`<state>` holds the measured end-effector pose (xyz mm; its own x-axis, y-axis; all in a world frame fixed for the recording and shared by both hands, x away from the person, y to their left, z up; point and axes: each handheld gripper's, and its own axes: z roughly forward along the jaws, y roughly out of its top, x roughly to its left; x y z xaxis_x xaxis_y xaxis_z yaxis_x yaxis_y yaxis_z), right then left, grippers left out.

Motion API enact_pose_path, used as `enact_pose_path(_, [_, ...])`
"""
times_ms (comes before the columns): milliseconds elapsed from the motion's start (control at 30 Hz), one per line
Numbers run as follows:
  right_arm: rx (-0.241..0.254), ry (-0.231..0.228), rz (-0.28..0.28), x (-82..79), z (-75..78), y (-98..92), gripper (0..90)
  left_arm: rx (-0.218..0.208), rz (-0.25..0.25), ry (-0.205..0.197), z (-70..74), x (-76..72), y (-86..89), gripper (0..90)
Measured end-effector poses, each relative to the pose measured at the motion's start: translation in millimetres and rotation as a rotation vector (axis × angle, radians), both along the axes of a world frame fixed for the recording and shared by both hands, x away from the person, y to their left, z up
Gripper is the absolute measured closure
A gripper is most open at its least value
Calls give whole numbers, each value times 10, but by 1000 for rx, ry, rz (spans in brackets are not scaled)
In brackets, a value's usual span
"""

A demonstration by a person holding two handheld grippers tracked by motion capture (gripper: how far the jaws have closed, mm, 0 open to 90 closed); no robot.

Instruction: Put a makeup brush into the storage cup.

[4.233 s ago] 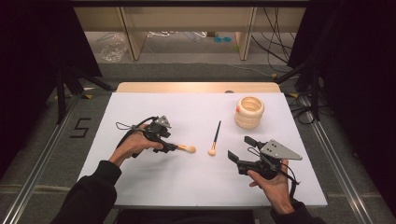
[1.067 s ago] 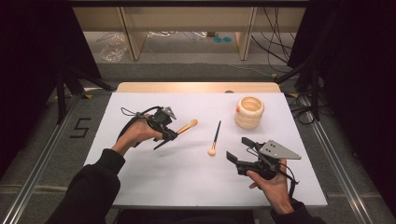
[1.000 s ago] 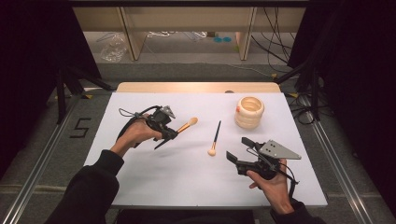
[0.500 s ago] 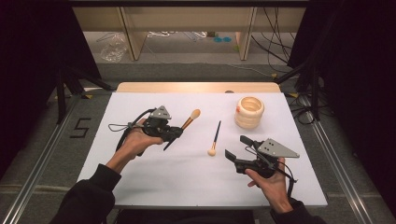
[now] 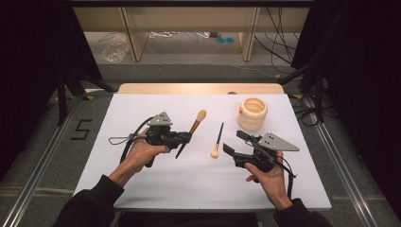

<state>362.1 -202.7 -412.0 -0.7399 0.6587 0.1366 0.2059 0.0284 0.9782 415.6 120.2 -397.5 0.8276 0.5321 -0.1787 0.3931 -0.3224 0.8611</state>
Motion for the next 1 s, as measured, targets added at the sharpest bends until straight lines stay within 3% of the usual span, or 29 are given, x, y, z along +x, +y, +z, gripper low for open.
enact_pose_path(100, [19, -13, 12, 37, 29, 42, 262, -13, -2, -3, 8, -28, -7, 787])
enact_pose_path(133, [56, 8, 32, 79, 38, 96, 263, -32, 0, -3, 16, -59, -18, 788])
enact_pose_path(367, [78, 44, 77, 161, 40, 243, 312, -83, -20, -18, 22, -157, -81, 788])
enact_pose_path(600, [123, 51, 119, 206, 57, 350, 375, -109, -18, -37, 37, -213, -127, 788])
enact_pose_path(833, [135, 56, 141, 226, 64, 426, 421, -121, -26, -48, 47, -239, -163, 788])
enact_pose_path(1000, [163, 97, 156, 263, 55, 477, 479, -133, -32, -47, 47, -275, -208, 788])
